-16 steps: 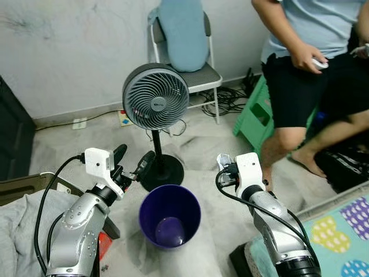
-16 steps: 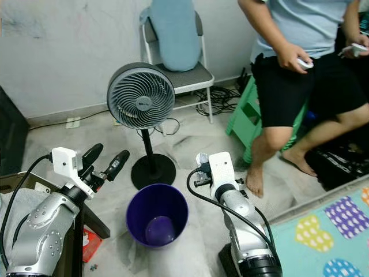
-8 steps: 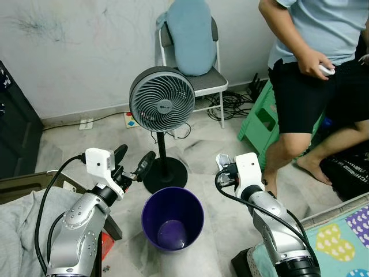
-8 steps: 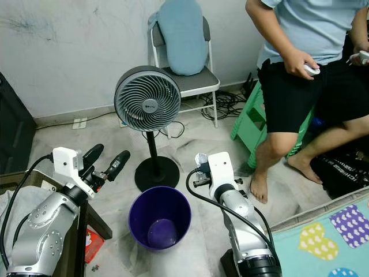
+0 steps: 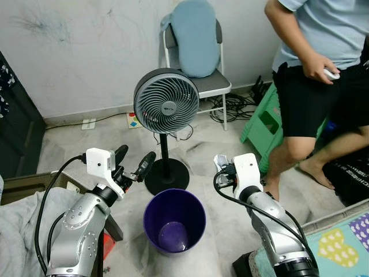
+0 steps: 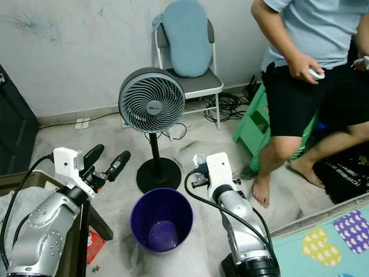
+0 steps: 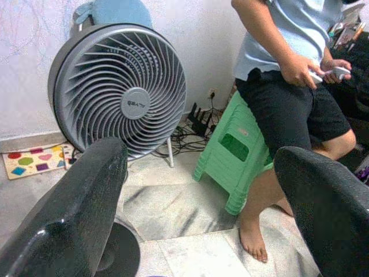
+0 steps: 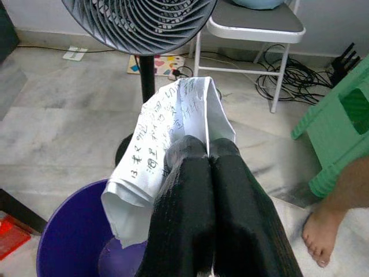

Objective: Clean up the room

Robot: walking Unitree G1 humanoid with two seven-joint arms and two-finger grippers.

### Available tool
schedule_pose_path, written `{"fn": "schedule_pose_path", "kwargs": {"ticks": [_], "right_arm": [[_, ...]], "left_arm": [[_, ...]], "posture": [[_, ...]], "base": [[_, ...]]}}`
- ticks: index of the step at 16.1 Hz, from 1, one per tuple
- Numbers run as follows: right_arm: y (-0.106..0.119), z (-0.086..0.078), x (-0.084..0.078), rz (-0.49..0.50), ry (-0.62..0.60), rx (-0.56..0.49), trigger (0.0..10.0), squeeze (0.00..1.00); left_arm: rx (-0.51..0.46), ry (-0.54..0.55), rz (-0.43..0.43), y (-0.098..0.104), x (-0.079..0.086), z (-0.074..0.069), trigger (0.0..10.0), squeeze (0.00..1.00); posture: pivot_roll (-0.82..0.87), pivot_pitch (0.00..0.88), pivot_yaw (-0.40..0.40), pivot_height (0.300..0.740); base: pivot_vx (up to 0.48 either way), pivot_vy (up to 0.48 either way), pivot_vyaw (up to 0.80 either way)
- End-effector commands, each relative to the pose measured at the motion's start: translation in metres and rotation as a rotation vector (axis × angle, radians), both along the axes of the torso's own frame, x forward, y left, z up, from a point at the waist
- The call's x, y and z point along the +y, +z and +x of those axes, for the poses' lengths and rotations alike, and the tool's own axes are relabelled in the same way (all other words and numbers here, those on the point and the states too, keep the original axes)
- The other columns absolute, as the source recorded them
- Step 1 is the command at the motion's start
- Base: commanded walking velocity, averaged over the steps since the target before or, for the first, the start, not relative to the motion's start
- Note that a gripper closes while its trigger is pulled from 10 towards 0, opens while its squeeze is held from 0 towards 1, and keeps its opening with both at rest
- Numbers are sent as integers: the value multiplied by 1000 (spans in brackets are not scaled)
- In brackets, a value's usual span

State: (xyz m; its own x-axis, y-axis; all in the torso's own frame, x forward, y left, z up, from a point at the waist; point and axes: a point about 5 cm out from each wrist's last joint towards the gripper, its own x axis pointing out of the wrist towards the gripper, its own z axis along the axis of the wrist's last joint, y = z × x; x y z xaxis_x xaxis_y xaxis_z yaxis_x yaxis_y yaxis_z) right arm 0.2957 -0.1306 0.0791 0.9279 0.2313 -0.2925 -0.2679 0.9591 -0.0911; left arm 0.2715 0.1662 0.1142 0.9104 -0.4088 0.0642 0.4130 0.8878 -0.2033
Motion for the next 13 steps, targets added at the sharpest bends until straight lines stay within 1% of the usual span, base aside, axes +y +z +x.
{"fn": "schedule_pose_path", "kwargs": {"ticks": [1, 9, 10, 13], "right_arm": [[2, 0, -1, -2, 5, 0, 10000, 0], [2, 0, 0, -3, 3, 2, 10000, 0], [2, -1, 0, -3, 0, 3, 10000, 0], [1, -2, 0, -4, -12, 4, 10000, 0]], "left_arm": [[7, 3, 8, 0, -1, 0, 10000, 0], [10, 8, 0, -1, -1, 0, 10000, 0], [10, 20, -13, -1, -1, 0, 10000, 0], [12, 23, 10, -4, 0, -1, 10000, 0]], "posture": [[-100, 83, 6, 740], [-101, 86, 6, 740], [-101, 87, 7, 740], [-100, 95, 5, 740]], "base": [[326, 0, 0], [314, 0, 0], [0, 0, 0], [0, 0, 0]]}}
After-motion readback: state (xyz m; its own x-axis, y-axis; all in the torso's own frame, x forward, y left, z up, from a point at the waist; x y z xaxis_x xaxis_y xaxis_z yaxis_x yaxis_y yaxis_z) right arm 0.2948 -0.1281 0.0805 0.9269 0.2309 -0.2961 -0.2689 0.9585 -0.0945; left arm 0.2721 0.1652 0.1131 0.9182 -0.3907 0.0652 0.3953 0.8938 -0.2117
